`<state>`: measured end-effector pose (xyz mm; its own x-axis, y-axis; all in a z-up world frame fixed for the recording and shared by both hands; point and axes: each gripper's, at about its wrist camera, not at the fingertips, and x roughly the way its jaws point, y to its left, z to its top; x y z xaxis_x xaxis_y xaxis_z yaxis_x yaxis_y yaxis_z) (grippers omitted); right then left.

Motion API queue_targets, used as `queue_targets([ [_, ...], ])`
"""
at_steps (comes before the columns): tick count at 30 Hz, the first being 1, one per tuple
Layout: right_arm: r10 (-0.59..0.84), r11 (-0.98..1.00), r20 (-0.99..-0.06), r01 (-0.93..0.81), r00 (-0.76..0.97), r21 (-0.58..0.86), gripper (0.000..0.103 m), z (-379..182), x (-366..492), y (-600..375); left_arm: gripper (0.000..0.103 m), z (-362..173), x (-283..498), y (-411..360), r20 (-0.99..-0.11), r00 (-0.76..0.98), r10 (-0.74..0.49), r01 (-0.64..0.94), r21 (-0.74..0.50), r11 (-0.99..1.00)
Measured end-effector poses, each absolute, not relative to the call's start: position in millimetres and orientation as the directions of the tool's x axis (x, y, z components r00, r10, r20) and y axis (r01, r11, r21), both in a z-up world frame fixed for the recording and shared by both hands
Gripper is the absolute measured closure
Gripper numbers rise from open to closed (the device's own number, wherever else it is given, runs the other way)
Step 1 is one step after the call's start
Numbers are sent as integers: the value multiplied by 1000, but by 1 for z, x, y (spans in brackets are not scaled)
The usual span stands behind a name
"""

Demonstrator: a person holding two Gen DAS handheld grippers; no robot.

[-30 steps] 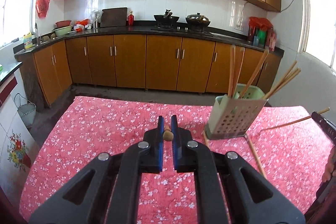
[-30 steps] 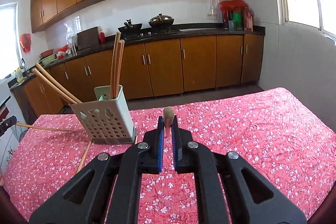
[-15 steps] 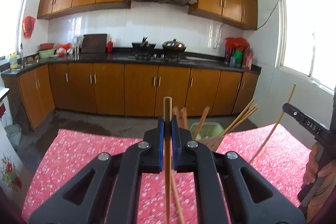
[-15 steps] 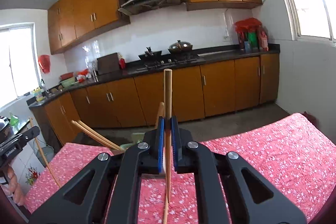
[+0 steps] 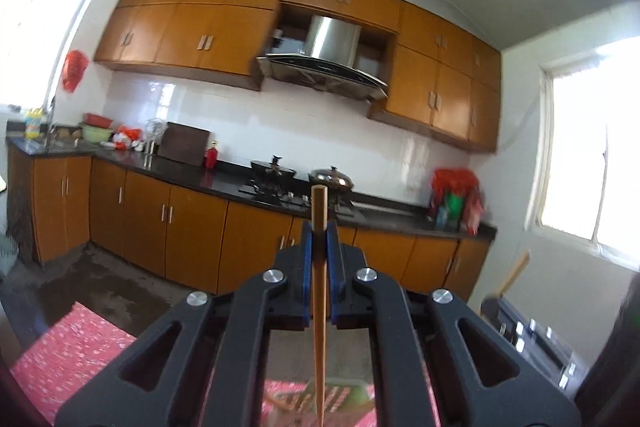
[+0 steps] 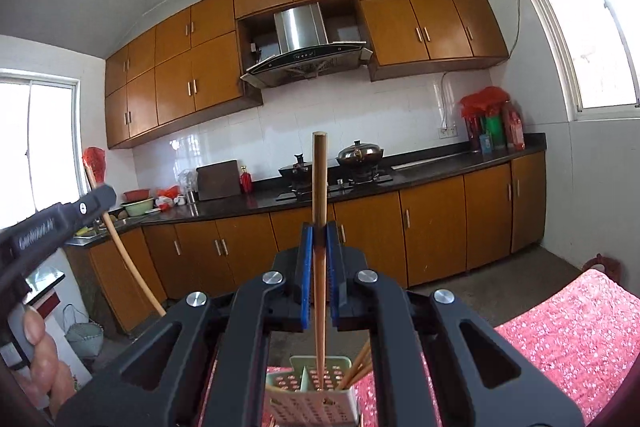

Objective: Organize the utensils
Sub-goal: 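Lift the left tool's chopstick over the holder while the right tool carries its chopstick there, then open the left tool over the holder while the right tool opens, dropping both chopsticks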

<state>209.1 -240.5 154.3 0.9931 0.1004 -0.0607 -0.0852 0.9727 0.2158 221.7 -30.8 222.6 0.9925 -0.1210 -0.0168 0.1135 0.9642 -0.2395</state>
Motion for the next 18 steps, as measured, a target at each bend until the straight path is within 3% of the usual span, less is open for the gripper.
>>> queue_targets([
  [6, 97, 972, -110, -70, 989, 226, 95, 135, 232, -238, 95, 208, 259, -31, -15, 999, -48, 43, -256, 966],
  [13, 130, 969, -188, -85, 974, 230, 95, 114, 242, -234, 94, 160, 290, -26, -144, 988, -62, 24, -257, 966],
  [18, 121, 971, -179, -79, 976, 227, 86, 121, 233, -241, 76, 162, 279, -8, -169, 984, -62, 16, -261, 965],
])
